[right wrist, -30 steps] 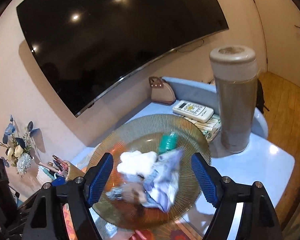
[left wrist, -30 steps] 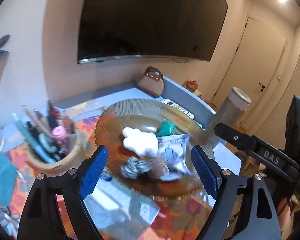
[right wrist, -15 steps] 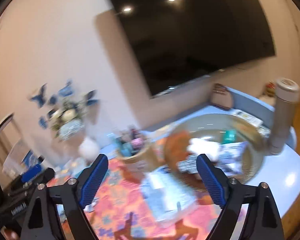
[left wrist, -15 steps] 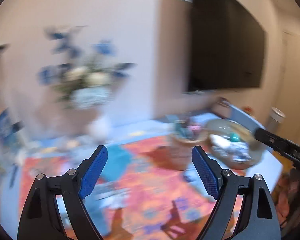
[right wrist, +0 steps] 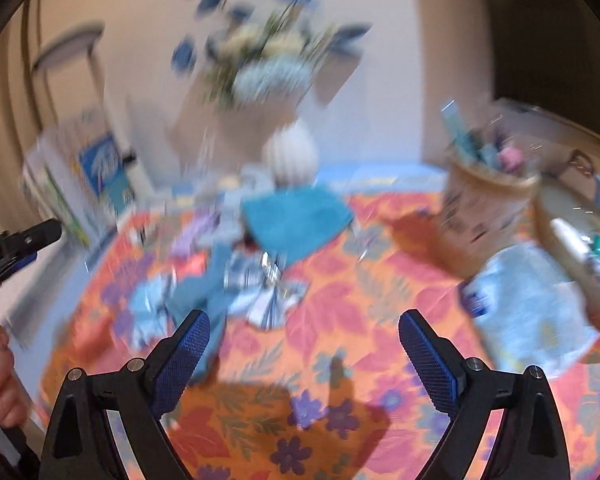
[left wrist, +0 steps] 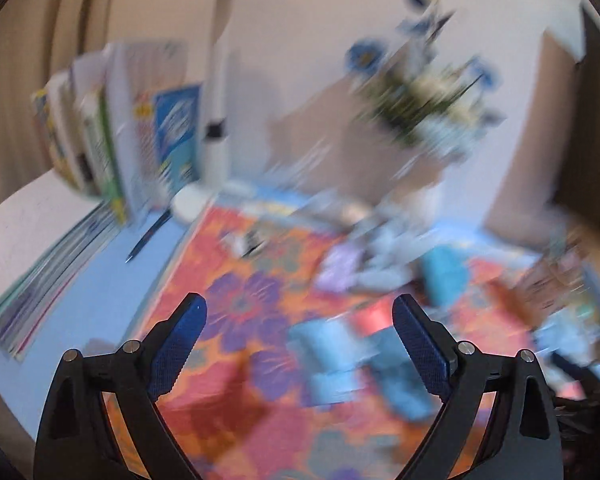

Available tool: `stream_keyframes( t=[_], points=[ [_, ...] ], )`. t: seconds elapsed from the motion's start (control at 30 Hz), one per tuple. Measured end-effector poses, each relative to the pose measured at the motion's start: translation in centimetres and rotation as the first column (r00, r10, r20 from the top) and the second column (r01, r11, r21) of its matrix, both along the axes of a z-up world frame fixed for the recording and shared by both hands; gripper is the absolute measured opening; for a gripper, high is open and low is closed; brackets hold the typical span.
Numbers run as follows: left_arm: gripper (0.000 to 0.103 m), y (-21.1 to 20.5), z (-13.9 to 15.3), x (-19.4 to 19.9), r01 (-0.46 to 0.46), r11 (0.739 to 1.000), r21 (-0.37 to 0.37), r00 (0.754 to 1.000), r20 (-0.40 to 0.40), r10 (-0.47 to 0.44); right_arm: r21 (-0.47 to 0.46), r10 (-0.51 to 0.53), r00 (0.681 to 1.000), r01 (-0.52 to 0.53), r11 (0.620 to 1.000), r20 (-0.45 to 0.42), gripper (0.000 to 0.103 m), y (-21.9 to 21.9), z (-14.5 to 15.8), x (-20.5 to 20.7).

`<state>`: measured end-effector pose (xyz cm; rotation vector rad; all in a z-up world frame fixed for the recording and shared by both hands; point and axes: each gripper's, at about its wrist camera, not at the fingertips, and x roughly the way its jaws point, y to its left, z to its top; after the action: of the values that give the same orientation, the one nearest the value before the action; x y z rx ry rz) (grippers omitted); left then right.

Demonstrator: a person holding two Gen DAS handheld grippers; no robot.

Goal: Organize soft objects
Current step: 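Return both tools to the tablecloth above the plaid bow and masks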

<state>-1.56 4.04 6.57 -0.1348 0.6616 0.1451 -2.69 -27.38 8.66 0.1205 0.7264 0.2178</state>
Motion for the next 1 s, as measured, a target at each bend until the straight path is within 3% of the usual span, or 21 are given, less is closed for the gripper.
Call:
stream_keyframes(
  t=[0.07, 0.2, 0.3, 0.43, 0.6, 0.73, 0.87, 1.0],
  points=[
    [0.094, 1.0, -3.2, 0.6, -0.026, 0.999, 0.032, 0.998, -0.064, 0.028, -0.047, 0.039, 0.998, -0.041, 0.998, -0.039, 0.095, 1.6, -2.7, 0.9],
    [0.094, 3.0, -7.1, 1.1, -0.051, 0.996, -0.067, 0.992, -0.122, 0.043, -0.069, 0.074, 0.993, -0.080, 0.994, -0.093, 0.095, 2.5, -6.4, 2.0],
    [0.094, 4.2, -8.9, 1.6, -0.100, 0.986, -0.133, 0.982, -0.173, 0.076, -0.040, 0.074, 0.988, -0.079, 0.996, -0.133, 0.095, 2.1, -7.9, 2.8],
    [0.094, 5.6, -9.6, 1.9, -0.178, 0.970, -0.166, 0.969, -0.203, 0.143, -0.017, 0.053, 0.977, -0.057, 0.998, -0.204, 0.099, 1.4, -9.1, 3.9],
    [0.094, 5.1, -9.7, 1.9, -0.166, 0.977, -0.137, 0.968, -0.211, 0.135, -0.117, 0.046, 0.970, -0.076, 0.990, -0.239, 0.103, 3.0, -9.8, 4.4],
    [0.102, 4.3, -10.0, 2.8, -0.149, 0.985, -0.086, 0.961, -0.248, 0.124, -0.216, 0.022, 0.968, -0.078, 0.973, -0.251, 0.103, 4.3, -10.2, 4.6],
    [0.102, 2.9, -10.4, 3.6, -0.143, 0.989, 0.026, 0.946, -0.290, 0.144, -0.204, 0.024, 0.967, -0.078, 0.976, -0.253, 0.103, 4.0, -10.3, 4.7],
    [0.102, 3.2, -10.3, 3.2, -0.137, 0.990, -0.008, 0.951, -0.280, 0.130, -0.203, 0.026, 0.967, -0.079, 0.976, -0.252, 0.103, 4.0, -10.2, 4.6]
  ],
)
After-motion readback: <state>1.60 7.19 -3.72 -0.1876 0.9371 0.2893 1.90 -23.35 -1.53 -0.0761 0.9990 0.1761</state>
